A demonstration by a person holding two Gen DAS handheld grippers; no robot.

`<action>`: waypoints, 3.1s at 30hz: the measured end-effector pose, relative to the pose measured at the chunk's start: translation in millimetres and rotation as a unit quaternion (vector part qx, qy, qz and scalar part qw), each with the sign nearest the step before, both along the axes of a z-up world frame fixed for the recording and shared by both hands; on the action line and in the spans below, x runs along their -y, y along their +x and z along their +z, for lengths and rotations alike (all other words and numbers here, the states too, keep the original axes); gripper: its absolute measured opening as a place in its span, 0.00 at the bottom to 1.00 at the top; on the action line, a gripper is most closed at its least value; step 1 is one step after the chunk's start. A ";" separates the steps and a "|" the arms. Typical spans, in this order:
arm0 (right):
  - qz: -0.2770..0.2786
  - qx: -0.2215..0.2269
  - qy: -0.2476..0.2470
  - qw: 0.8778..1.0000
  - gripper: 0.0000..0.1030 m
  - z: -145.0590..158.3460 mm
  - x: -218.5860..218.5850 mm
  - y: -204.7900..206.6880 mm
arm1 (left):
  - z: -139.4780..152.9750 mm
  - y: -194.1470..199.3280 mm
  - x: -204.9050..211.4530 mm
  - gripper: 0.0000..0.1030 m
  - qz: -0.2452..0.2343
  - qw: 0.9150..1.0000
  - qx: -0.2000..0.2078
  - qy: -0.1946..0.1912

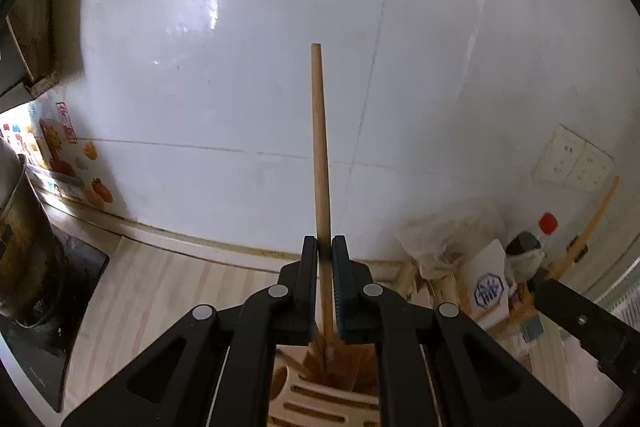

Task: Organize utensils
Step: 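Open both tools to release the chopsticks and withdraw from the holder, then grasp a wooden chopstick with the left tool while the right tool grasps another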

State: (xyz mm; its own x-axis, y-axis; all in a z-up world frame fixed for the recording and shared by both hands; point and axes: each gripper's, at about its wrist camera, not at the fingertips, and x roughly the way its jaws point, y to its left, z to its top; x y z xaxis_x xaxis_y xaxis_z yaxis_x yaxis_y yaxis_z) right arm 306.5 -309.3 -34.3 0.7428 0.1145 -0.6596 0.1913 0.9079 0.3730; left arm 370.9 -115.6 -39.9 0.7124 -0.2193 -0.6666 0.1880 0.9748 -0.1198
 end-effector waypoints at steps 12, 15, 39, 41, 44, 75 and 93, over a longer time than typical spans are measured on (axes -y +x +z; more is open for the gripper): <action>0.006 -0.012 0.011 1.000 0.51 23.1 14.6 -21.2 | 76.2 -51.7 -38.8 0.97 0.016 1.000 -0.006 -0.011; -0.012 -0.023 -0.002 1.000 0.56 22.7 21.0 -42.6 | 62.5 -69.5 -55.7 1.00 0.041 0.998 -0.031 0.020; 0.071 -0.350 -0.032 0.933 0.16 -266.5 -55.2 -112.8 | -230.8 -165.9 -84.7 1.00 0.066 0.928 -0.300 0.210; 0.077 -0.353 -0.055 0.931 0.08 -268.7 -58.8 -114.5 | -229.0 -165.8 -79.8 1.00 0.058 0.929 -0.297 0.215; 0.076 -0.357 -0.077 0.928 0.07 -268.1 -53.0 -120.0 | -223.3 -169.8 -54.7 1.00 0.032 0.933 -0.288 0.216; 0.008 -0.365 -0.047 0.930 0.07 -257.9 35.6 -155.1 | -221.7 -184.6 -7.7 0.04 -0.037 0.933 -0.309 0.179; 0.085 -0.395 -0.087 0.911 0.08 -266.6 -25.7 -117.0 | -240.9 -177.7 -42.1 0.05 0.000 0.931 -0.332 0.152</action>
